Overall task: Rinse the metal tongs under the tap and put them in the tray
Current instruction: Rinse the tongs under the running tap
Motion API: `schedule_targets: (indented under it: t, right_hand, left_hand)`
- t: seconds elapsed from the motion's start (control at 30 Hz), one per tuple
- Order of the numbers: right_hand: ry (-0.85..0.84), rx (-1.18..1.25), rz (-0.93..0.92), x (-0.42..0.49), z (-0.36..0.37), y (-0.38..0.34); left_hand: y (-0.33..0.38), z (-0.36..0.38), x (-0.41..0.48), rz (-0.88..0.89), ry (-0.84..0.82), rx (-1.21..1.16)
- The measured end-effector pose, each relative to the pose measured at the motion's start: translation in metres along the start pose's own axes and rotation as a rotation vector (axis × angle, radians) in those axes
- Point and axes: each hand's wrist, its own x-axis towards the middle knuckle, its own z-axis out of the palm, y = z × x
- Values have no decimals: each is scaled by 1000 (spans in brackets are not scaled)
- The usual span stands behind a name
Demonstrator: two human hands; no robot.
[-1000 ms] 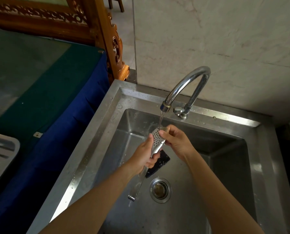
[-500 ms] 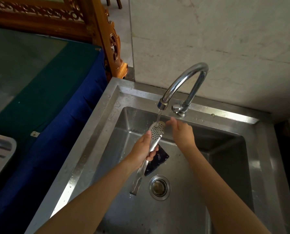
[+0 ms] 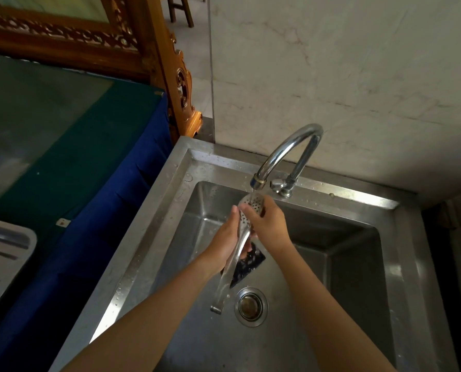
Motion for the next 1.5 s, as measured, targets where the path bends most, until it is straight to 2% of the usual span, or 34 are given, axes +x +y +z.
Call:
schedule_targets:
  t: [0.07,0.13,0.17,0.23,0.33,0.5,0.57,0.7,0.87,0.97,1.03,1.1,1.17,1.27,1.37,1.5]
  right_hand:
    - [47,46,-18,2,2,-5]
    - [117,62,-16,4,5,-9]
    - [143,87,18,6,7,-10]
    - [202,137,98,10,10,-15]
    - [244,119,134,19,13,-16]
    - [261,-84,46,15,18,3]
    - [286,-91,37,18,17,11]
    - [326,74,107,36,14,16]
    - [313,61,79,16,40,37]
    - [320,58,95,37,23,38]
    - [243,87,116,55,12,32]
    - [202,52,71,61,16,27]
    - [246,-22,24,54,28,27]
    - [263,-83,-38,34,41,35]
    - [275,-98,-37,33,38,36]
    - [297,20,31,50,27,24]
  left_hand:
    - [5,2,-1,83,64,106]
    - [10,2,2,272,216,313]
    - [13,2,4,334,298,417]
    - [21,4,8,390,350,497]
    - [29,12,21,315,337,324]
    - [28,14,40,234,325,149]
    - [16,19,42,253,349,162]
    - [-3,27,50,294,321,233]
    - [14,11,72,232,295,44]
    - [-1,17,65,219,240,143]
    - [-11,22,60,209,219,185]
    - [-4,20,64,185,278,77]
    - [9,13,71,203,306,-54]
    - [15,6,78,261,358,-107]
    - [5,12,71,289,362,-106]
    - [-14,22,59,300,360,-9]
